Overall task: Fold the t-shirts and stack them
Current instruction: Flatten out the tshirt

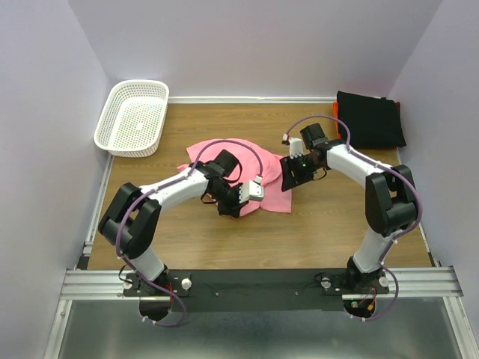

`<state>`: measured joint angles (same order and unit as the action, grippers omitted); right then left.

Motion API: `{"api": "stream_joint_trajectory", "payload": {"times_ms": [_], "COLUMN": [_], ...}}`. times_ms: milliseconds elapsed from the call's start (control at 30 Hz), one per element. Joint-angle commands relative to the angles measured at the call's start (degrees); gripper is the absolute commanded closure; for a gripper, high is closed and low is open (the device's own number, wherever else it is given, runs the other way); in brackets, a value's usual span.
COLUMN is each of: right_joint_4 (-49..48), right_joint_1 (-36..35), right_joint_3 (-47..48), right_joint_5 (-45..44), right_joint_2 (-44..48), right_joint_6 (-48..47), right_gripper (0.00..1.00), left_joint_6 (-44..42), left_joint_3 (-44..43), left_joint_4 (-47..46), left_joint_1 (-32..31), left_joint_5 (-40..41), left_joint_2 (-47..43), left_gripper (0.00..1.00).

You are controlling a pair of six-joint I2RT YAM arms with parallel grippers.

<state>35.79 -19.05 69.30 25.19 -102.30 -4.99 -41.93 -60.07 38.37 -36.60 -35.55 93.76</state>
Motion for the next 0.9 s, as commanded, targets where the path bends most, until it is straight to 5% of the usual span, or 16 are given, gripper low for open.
{"api": "stream_joint_trajectory", "payload": {"times_ms": [0, 300, 633, 867], "right_joint_4": [1.3, 1.74, 2.18, 2.09], "right_joint_1": [0.15, 0.24, 0.24, 0.15], "right_joint_3": [1.28, -0.47, -0.13, 0.66], "right_joint_5": [1.62, -3.38, -6.29, -5.24], "right_joint_2": [-0.44, 0.52, -0.26, -3.08], "right_joint_6": [-0.98, -1.07, 0.16, 0.86], "right_gripper": [0.39, 0.39, 0.34, 0.32], "left_joint_6": [1.94, 5.11, 9.57, 15.47], "left_joint_3": [1.45, -0.65, -23.83, -28.26], "left_joint_4": [-2.07, -3.13, 1.19, -6.98], "left_joint_1": [-1.28, -2.26, 16.71, 21.65], "left_joint_5": [-1.37, -1.36, 0.74, 6.71], "left_joint_2": [-0.59, -0.85, -5.33, -6.57], "left_gripper": [1.0, 1.0, 1.0, 1.0]}}
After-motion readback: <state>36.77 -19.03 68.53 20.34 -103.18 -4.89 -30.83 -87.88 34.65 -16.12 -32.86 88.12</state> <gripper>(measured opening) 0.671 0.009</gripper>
